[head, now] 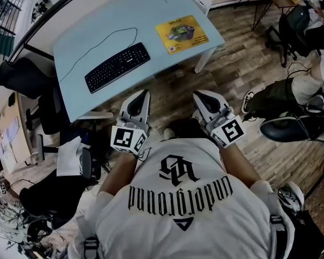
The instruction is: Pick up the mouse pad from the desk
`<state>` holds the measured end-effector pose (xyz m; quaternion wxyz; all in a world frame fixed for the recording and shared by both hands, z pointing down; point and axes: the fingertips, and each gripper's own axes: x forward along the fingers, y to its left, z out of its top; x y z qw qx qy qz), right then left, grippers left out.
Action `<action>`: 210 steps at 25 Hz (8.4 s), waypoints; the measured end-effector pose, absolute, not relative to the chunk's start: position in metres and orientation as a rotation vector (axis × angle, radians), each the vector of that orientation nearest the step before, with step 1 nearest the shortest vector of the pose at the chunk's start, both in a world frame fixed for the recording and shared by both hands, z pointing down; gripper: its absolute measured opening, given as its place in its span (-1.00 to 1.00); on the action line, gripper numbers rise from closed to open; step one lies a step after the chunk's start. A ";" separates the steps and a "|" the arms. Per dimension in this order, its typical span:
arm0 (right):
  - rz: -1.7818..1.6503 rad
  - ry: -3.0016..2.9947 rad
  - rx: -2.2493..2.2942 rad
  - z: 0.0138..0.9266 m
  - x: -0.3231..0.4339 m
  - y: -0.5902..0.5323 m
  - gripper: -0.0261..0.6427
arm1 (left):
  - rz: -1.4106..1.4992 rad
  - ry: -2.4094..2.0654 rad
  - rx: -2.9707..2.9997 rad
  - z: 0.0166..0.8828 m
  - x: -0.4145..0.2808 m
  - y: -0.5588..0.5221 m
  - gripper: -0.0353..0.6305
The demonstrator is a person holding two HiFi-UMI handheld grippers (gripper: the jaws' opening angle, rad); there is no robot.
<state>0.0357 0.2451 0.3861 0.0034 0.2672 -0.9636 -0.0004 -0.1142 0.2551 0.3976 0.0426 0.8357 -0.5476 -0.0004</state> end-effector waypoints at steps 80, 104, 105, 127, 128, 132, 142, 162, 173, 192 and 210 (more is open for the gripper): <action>0.185 -2.889 0.974 0.423 0.163 -0.019 0.07 | 0.060 -1.555 2.579 0.422 0.008 -0.018 -0.87; 0.116 -2.905 0.920 0.399 -0.025 -0.095 0.07 | -0.014 -1.582 2.618 0.396 -0.166 -0.086 -0.87; 0.113 -2.904 0.911 0.399 -0.029 -0.095 0.07 | -0.017 -1.585 2.612 0.397 -0.169 -0.086 -0.87; 0.176 -2.883 0.780 0.428 -0.055 -0.139 0.07 | 0.047 -1.670 2.514 0.423 -0.195 -0.119 -0.87; 0.178 -2.877 0.772 0.432 -0.055 -0.143 0.07 | 0.054 -1.673 2.510 0.425 -0.195 -0.122 -0.87; 0.214 -2.845 0.755 0.448 -0.050 -0.164 0.07 | 0.072 -1.677 2.488 0.432 -0.193 -0.138 -0.87; 0.280 -2.777 0.700 0.485 -0.037 -0.221 0.08 | 0.129 -1.661 2.414 0.466 -0.184 -0.179 -0.87; 0.328 -2.580 0.506 0.592 -0.020 -0.304 0.14 | 0.220 -1.668 2.168 0.558 -0.182 -0.238 -0.87; 0.409 -2.434 0.395 0.674 -0.013 -0.330 0.23 | 0.381 -1.657 2.074 0.623 -0.189 -0.255 -0.87; 0.321 -2.187 0.177 0.789 -0.015 -0.349 0.40 | 0.446 -1.601 1.933 0.695 -0.202 -0.268 -0.87; 0.182 -2.128 0.127 0.795 -0.010 -0.347 0.39 | 0.435 -1.552 1.944 0.701 -0.198 -0.272 -0.87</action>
